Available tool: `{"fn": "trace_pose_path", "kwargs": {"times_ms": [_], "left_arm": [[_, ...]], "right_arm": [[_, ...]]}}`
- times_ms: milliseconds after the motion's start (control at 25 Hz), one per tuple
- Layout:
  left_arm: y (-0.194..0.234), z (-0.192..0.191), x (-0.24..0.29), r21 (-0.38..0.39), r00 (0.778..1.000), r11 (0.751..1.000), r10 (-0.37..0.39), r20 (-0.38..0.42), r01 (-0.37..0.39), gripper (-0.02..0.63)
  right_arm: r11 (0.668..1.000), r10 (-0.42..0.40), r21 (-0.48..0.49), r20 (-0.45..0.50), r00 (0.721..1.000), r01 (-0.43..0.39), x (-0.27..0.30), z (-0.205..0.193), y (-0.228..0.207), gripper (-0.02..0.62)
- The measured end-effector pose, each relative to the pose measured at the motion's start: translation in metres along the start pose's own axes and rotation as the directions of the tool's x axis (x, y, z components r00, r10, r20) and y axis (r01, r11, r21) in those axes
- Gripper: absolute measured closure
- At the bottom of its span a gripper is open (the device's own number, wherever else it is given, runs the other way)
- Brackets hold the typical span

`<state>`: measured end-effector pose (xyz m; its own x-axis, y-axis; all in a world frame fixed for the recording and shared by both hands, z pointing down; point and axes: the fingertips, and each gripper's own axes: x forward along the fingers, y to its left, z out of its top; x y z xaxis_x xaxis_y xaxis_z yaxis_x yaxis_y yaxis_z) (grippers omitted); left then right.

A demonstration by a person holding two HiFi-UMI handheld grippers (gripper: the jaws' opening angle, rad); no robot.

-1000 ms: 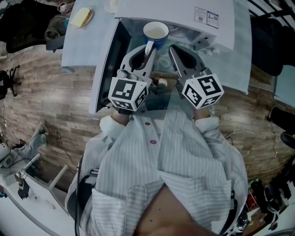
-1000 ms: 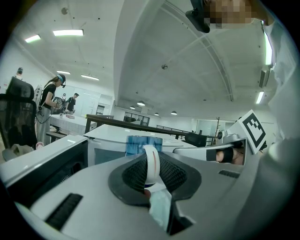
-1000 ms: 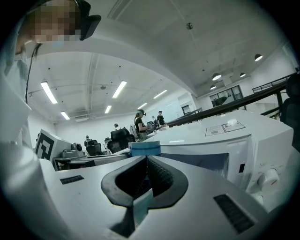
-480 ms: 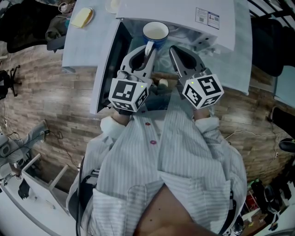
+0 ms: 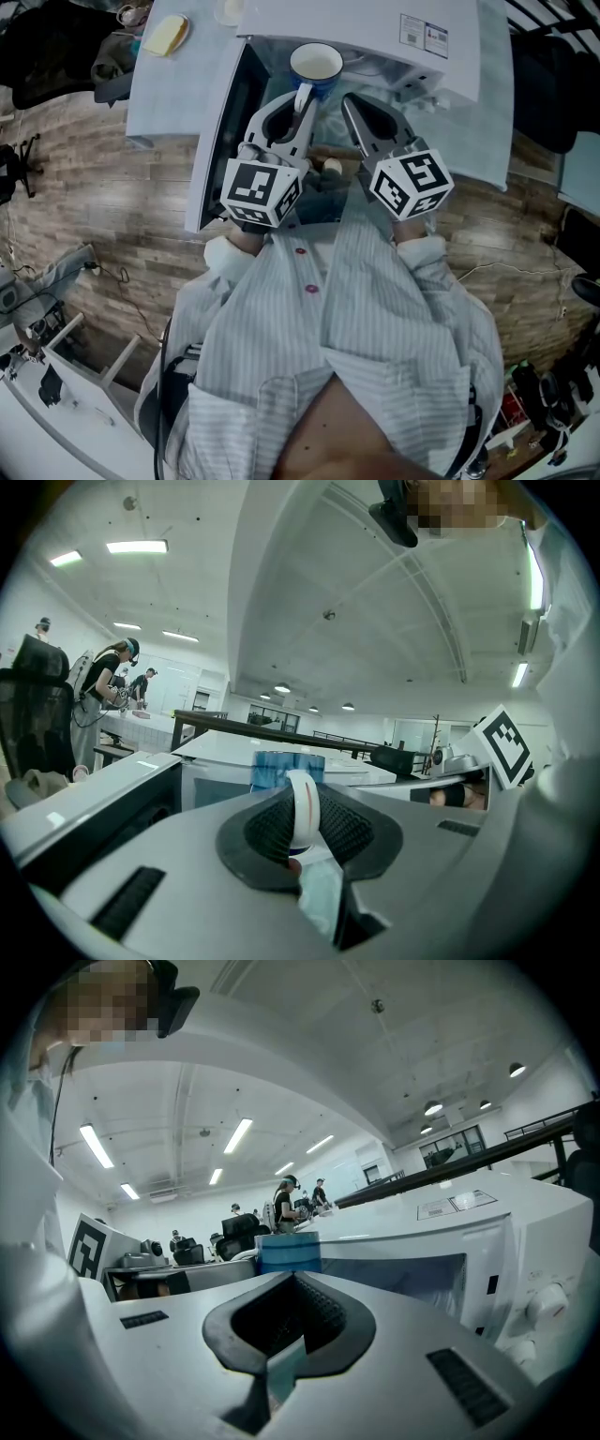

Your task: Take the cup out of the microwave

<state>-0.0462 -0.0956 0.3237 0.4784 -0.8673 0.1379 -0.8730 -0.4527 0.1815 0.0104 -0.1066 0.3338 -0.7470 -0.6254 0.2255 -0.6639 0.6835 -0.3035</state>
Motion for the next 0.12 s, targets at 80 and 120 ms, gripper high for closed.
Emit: {"fn": "trace_pose_path", "kwargs": {"times_ms": [80, 120], "left_arm": [[0.0004, -0.0002, 0.0002, -0.001, 1.000, 1.000, -0.003, -0.002, 0.003, 0.543], [0.0007, -0.0003, 0.0003, -0.001, 1.000, 1.000, -0.005, -0.003, 0.005, 0.543]], "right_arm": [[1.000, 0.002, 0.000, -0.003, 1.000, -0.002, 0.0014, -0.0007, 0.0014, 0.561], [1.000, 0.004, -0.001, -0.005, 1.000, -0.004, 0.0022, -0.0010, 0.0022, 0.561]]}}
